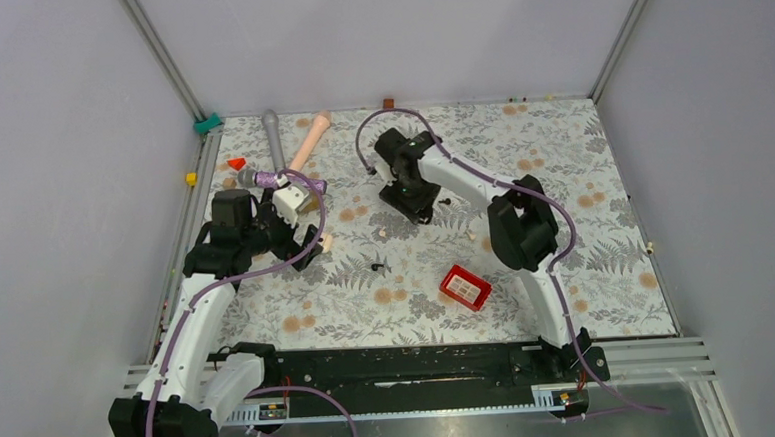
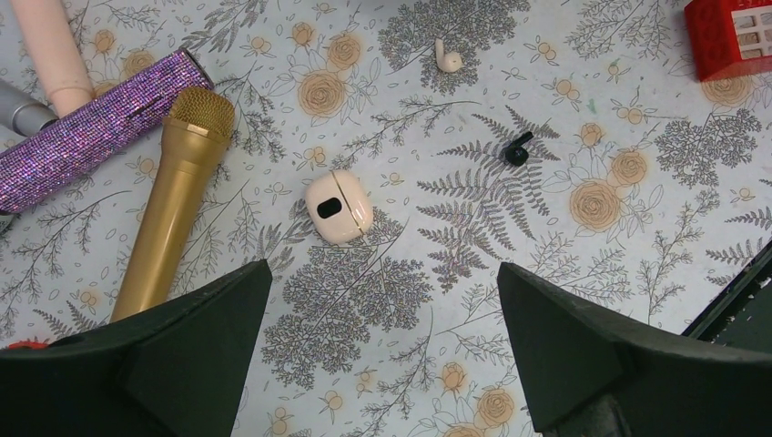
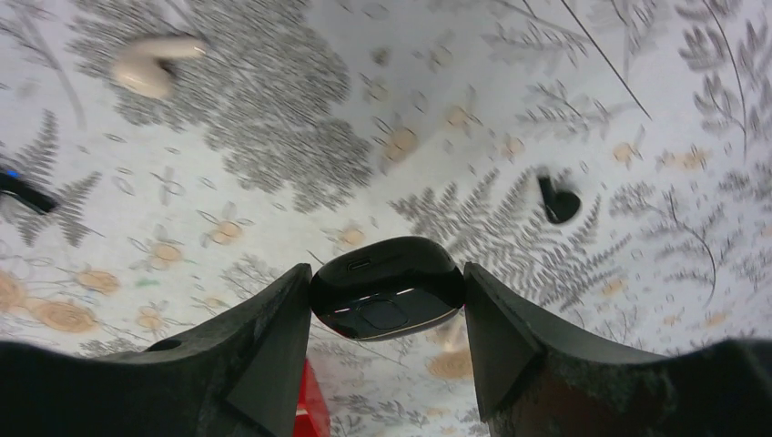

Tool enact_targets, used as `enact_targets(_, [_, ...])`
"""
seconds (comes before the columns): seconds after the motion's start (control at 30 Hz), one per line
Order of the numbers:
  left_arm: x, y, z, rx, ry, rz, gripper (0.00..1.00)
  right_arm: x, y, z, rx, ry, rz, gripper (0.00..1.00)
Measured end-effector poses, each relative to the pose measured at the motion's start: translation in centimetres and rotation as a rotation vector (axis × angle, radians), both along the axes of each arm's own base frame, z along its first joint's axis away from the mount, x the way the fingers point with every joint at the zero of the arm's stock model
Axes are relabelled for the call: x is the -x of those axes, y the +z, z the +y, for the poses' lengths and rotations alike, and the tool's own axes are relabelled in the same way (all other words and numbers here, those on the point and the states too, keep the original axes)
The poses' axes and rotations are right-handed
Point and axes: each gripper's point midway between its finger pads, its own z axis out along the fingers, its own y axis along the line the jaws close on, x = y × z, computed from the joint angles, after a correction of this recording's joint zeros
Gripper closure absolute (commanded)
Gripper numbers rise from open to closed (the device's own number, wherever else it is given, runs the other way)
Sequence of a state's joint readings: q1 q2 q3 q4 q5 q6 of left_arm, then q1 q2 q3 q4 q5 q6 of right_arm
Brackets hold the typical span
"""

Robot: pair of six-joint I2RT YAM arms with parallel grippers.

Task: Insert the wireless bluetooth earbuds into the charging case
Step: Move the charging case to the center of the board.

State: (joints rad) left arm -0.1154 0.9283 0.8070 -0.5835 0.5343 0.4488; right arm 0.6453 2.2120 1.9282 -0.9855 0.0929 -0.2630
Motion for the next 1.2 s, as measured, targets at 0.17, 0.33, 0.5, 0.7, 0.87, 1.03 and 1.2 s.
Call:
enact_targets(0.17, [-0.1,0.2,0.3,-0.002,0.011,-0.009,0.01,0.7,-1.1,2.8,-0.006,0.061,0.004,0.42])
enact_targets(0.33, [-0.2,0.2,0.4,-0.003,0.016,-0.012,0.01,0.9,-2.3,2.6,0.014,0.062,0.028,0.4])
enact_targets(0.5, [-0.2,0.2,0.4,-0.003,0.016,-0.012,0.01,1.4,-2.9,2.2,0.028,0.066,0.044,0.37])
enact_targets(0.7, [-0.2,0.2,0.4,-0.004,0.017,-0.012,0.01,1.5,-3.2,2.3,0.034,0.075,0.047,0.34])
enact_targets(0.87, [-0.2,0.2,0.4,-0.004,0.017,-0.012,0.01,1.7,-3.6,2.3,0.042,0.086,0.052,0.25])
enact_targets(1.03, [-0.2,0.2,0.4,-0.004,0.017,-0.012,0.02,1.6,-3.8,2.1,0.067,0.097,0.043,0.16])
enact_targets(1.2, [-0.2,0.2,0.4,-0.004,0.017,-0.012,0.01,1.1,-3.5,1.4,0.107,0.108,0.013,0.01])
